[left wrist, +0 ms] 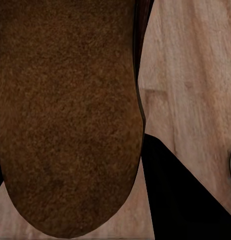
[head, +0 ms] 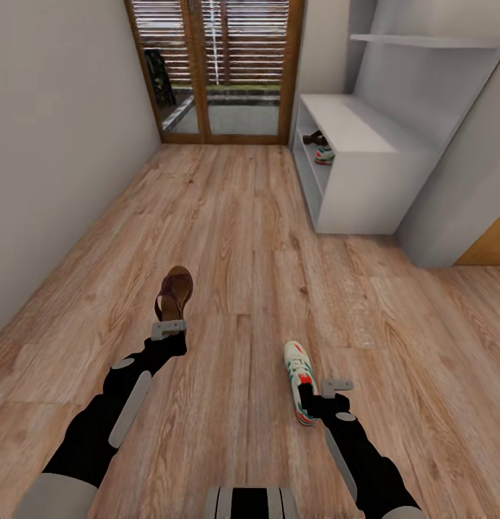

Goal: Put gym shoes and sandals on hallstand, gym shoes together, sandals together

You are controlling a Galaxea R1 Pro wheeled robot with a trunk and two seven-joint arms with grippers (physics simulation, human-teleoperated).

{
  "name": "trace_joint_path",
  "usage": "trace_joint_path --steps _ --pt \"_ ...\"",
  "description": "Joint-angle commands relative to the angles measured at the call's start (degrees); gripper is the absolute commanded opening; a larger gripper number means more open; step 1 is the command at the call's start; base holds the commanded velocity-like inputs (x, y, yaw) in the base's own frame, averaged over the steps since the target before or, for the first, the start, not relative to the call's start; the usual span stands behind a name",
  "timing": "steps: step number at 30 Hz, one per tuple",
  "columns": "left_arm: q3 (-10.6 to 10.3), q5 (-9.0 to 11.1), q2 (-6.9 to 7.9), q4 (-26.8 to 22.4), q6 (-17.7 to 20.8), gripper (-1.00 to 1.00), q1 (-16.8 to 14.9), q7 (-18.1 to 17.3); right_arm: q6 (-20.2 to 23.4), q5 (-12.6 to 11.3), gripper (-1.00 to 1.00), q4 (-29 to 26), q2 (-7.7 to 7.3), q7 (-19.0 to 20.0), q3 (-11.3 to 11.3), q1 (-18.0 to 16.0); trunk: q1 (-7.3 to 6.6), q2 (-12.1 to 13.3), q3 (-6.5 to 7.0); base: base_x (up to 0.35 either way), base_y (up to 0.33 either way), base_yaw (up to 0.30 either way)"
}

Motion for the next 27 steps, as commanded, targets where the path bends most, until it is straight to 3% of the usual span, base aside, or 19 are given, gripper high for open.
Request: trace_joint_path --steps 1,7,11,14,18,27 --pt "-0.14 0.41 0.06 -0.09 0.26 -1.00 -0.03 0.34 0.36 0.02 1.00 -0.09 -0.01 -0.34 0.14 -0.02 0.01 -0.04 -0.37 0.000 0.000 0.006" --pt "-0.14 0.41 0.06 -0.09 0.27 -1.00 -0.03 0.34 0.34 0.09 1.00 -0.09 -0.05 -0.39 0.09 -0.02 0.17 -0.12 -2.21 0.000 0.000 0.001" --pt "-0.14 0.41 0.06 -0.09 0.24 -1.00 -0.04 0.34 -0.63 0.13 1.00 -0.10 -0.04 -0.35 0.13 -0.02 0.17 -0.12 -2.26 0.000 0.000 0.000" --pt "-0.14 0.41 0.05 -0.09 0.24 -1.00 -0.03 0.34 -6.47 0.10 1.00 0.01 0.06 -0.32 0.23 -0.02 0.17 -0.12 -2.27 0.000 0.000 0.000" --pt "-0.14 0.41 0.02 -0.09 0.24 -1.00 -0.03 0.34 -10.50 0.22 1.00 0.05 0.09 -0.31 0.32 -0.02 0.17 -0.12 -2.27 0.000 0.000 0.000" --pt "-0.14 0.41 0.02 -0.07 0.24 -1.00 -0.03 0.32 -12.07 0.35 1.00 0.08 0.07 -0.31 0.22 -0.02 0.17 -0.12 -2.28 0.000 0.000 0.000"
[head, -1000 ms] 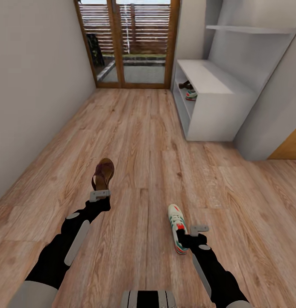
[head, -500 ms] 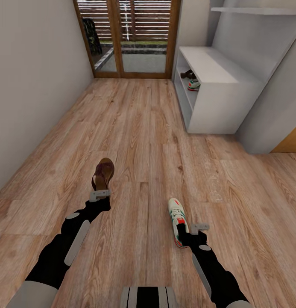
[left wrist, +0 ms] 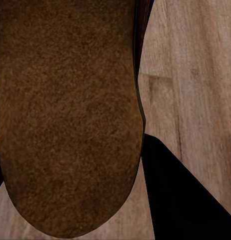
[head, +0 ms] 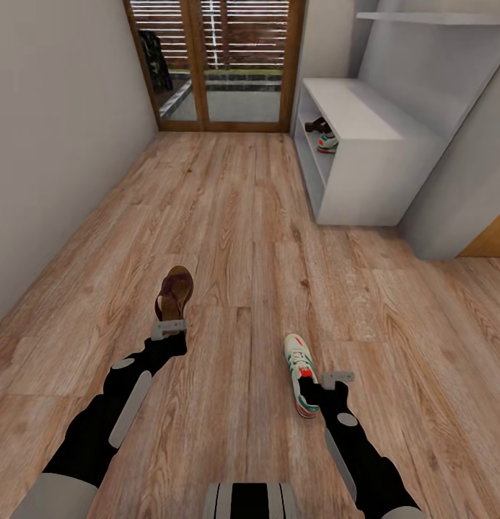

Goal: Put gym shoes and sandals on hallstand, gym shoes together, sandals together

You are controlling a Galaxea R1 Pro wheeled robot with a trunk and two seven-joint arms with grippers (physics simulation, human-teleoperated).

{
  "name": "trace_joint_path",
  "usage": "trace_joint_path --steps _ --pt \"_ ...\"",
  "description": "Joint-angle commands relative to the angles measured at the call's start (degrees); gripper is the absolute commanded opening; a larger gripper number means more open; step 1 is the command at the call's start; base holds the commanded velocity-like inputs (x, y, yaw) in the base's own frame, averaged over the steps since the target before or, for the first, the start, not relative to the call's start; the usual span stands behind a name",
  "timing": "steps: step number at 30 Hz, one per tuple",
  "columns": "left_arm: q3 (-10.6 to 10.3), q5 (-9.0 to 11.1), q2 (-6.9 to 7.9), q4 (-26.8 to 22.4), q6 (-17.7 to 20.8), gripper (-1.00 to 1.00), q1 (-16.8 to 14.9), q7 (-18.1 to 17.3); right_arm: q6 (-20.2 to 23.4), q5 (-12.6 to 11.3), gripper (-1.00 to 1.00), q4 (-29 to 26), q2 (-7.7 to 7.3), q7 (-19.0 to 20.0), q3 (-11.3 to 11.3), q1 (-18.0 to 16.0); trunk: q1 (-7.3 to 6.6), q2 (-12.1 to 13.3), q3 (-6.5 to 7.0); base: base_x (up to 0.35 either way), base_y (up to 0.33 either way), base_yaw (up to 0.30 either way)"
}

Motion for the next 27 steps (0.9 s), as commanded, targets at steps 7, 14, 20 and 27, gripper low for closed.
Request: trace_joint_path --steps 7,14,20,27 --pt "-0.20 0.41 0.02 -0.03 0.27 -1.00 -0.03 0.33 0.34 0.04 1.00 -0.09 -0.13 -0.38 0.10 -0.01 0.09 -0.07 -1.30 0.000 0.000 0.055" --pt "-0.21 0.41 0.01 -0.02 0.27 -1.00 -0.03 0.32 0.34 0.04 1.00 0.32 -0.13 -0.38 0.18 -0.01 0.27 -0.16 -3.45 0.000 0.000 0.105" --pt "-0.22 0.41 0.01 -0.04 0.27 -1.00 -0.03 0.34 0.34 0.04 1.00 0.50 -0.13 -0.38 0.20 -0.01 0.43 -0.24 -5.31 0.000 0.000 0.114" --pt "-0.23 0.38 0.00 -0.17 0.27 -1.00 -0.03 0.31 0.34 0.04 1.00 0.52 -0.14 -0.38 0.08 -0.01 0.61 -0.34 -7.45 0.000 0.000 0.111"
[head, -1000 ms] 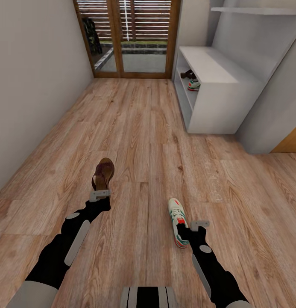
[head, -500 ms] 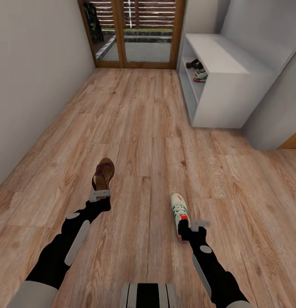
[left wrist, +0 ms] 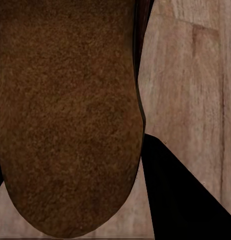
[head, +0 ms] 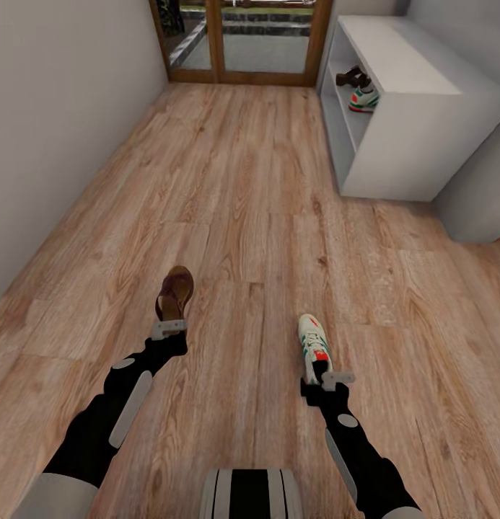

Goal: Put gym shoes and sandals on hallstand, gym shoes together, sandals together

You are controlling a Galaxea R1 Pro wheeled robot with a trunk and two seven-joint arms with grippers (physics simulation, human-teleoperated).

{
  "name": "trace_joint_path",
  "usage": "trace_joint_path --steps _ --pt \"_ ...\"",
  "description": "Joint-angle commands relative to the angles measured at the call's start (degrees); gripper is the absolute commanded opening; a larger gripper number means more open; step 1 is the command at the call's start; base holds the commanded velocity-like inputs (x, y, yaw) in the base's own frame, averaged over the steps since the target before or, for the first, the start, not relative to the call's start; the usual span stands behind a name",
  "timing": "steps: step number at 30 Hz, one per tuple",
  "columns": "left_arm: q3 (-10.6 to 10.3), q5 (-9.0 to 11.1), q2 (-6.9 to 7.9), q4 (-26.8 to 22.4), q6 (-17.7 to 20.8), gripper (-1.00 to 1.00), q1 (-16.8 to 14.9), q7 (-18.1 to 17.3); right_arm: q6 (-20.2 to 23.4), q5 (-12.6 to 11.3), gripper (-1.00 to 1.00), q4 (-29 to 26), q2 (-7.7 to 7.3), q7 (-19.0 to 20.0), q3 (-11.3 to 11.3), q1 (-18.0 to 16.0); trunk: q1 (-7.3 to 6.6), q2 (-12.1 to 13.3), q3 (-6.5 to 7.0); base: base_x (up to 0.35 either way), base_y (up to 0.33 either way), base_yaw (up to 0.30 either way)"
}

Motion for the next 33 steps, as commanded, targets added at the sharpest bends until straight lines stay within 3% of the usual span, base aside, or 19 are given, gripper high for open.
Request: trace_joint_path --steps 1,9,25,33 --pt "-0.16 0.35 0.04 -0.12 0.27 -1.00 -0.05 0.35 0.39 0.04 1.00 -0.11 -0.02 -0.38 0.15 -0.01 0.01 -0.03 -0.32 0.000 0.000 0.071" --pt "-0.18 0.01 -0.61 -8.90 0.56 -1.00 -0.12 0.47 0.39 0.04 1.00 -0.10 -0.06 -0.46 0.06 -0.01 0.01 -0.03 -0.41 0.000 0.000 0.016" --pt "-0.22 -0.03 -0.72 -9.87 0.61 -1.00 -0.12 0.48 0.36 -0.06 1.00 -0.28 -0.21 -0.49 0.03 -0.01 0.01 -0.03 -0.82 0.000 0.000 -0.050" --pt "-0.22 -0.03 -0.69 -9.82 0.58 -1.00 -0.12 0.48 0.37 -0.05 1.00 -0.27 -0.20 -0.48 0.02 -0.01 0.22 -0.14 -3.28 0.000 0.000 -0.009"
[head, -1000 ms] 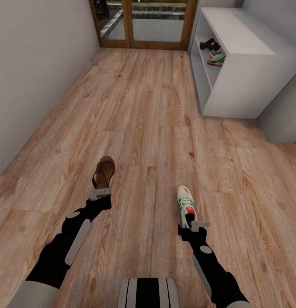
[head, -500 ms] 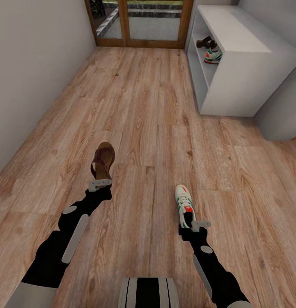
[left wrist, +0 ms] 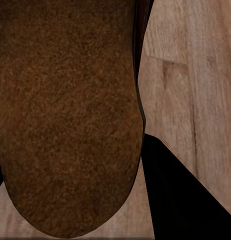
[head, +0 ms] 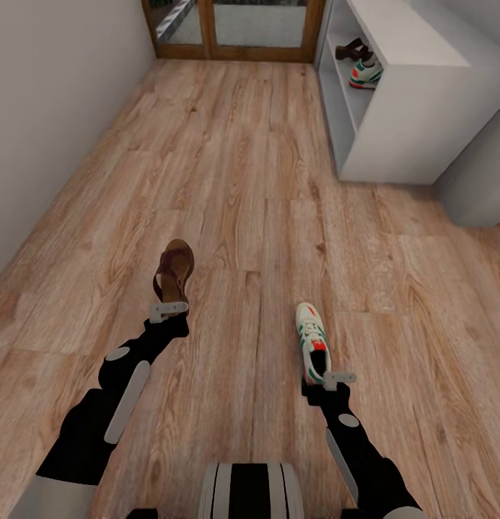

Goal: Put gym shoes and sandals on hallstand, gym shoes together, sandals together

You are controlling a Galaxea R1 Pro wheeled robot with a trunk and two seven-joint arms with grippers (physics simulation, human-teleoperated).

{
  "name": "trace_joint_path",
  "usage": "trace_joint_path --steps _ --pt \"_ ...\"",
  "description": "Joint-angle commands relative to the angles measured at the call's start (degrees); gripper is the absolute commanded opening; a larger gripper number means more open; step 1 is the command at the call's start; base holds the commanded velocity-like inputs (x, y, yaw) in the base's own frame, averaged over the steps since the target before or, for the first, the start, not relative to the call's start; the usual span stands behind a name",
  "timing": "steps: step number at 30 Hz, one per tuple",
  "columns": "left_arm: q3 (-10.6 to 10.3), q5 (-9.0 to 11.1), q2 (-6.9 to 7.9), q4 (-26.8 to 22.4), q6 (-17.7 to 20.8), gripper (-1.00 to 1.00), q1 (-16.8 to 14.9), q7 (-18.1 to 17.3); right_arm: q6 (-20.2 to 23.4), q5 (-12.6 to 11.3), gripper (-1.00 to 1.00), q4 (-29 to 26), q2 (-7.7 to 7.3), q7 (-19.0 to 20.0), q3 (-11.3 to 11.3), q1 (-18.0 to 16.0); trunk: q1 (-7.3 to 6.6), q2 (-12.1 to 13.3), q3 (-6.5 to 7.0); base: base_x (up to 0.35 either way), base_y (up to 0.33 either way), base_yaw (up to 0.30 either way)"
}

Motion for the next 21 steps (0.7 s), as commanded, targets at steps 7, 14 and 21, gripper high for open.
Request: trace_joint_path --steps 7,14,21 --pt "-0.12 0.42 0.12 -0.12 0.22 -1.00 -0.03 0.35 0.34 0.03 1.00 -0.10 -0.02 -0.42 0.16 -0.01 0.06 -0.06 -1.03 0.000 0.000 -0.055" --pt "-0.12 0.42 0.08 -0.08 0.24 -1.00 -0.03 0.35 0.34 0.03 1.00 -0.10 -0.02 -0.37 0.16 -0.01 0.17 -0.11 -2.22 0.000 0.000 -0.003" --pt "-0.19 0.42 0.06 -0.05 0.22 -1.00 -0.03 0.35 0.38 0.03 1.00 -0.11 -0.02 -0.37 0.16 -0.01 0.22 -0.14 -3.03 0.000 0.000 0.000"
